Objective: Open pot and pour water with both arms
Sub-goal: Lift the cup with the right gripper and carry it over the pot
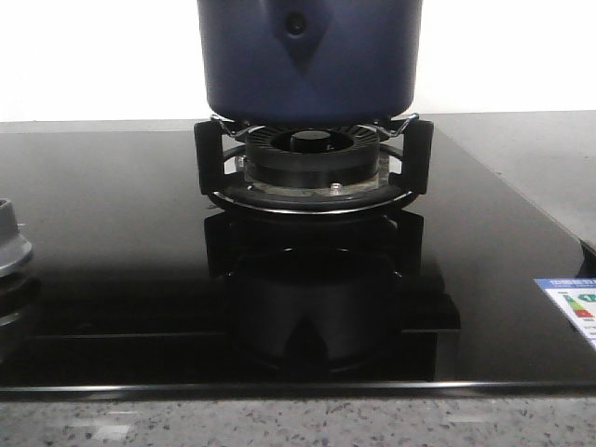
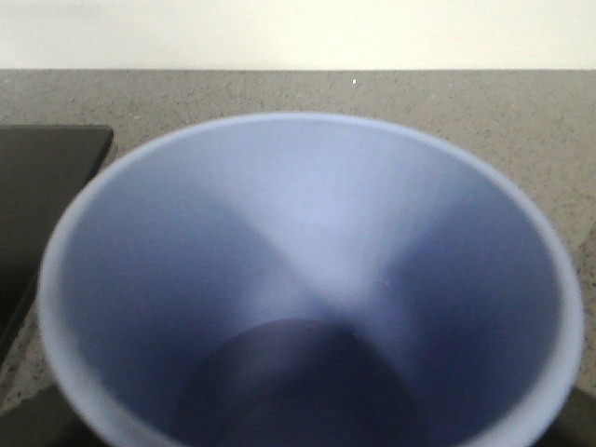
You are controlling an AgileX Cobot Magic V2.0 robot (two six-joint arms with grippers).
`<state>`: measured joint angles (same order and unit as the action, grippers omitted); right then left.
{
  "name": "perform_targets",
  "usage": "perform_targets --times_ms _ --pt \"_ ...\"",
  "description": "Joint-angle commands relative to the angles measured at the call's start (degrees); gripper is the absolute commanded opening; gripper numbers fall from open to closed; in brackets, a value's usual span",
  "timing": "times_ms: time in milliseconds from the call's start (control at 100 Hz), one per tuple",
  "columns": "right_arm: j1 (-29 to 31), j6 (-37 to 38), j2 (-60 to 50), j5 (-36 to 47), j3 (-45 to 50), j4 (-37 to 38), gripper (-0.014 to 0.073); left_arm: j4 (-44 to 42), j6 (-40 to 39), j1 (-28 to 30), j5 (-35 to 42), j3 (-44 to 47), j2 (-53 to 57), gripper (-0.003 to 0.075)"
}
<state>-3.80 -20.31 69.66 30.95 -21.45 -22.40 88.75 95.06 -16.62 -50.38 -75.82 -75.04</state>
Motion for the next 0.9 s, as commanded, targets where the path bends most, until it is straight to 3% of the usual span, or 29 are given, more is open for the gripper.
perform_targets --times_ms 0,140,290,560,890 --pt "0.1 0.0 -1.9 7.1 -1.7 2.0 0.0288 5.2 -0.4 0.1 -0.3 -1.9 2.1 0.0206" --pt "0.1 0.0 -5.1 9.9 -1.7 6.2 0.0288 5.2 -0.4 0.1 -0.3 -1.9 2.1 0.0206" --pt "0.1 0.0 -8.3 15.9 -1.9 16.3 0.0288 5.2 -0.4 0.1 -0.3 -1.9 2.1 0.0206" --pt "-2.6 -0.1 -11.6 9.0 -9.5 20.1 0.0288 5.2 -0.4 0.1 -0.3 -1.9 2.1 0.0206" --pt "-8.7 -0.1 -11.4 -4.2 -22.5 33.8 0.0288 5.3 -0.4 0.1 -0.2 -1.9 2.4 0.0206"
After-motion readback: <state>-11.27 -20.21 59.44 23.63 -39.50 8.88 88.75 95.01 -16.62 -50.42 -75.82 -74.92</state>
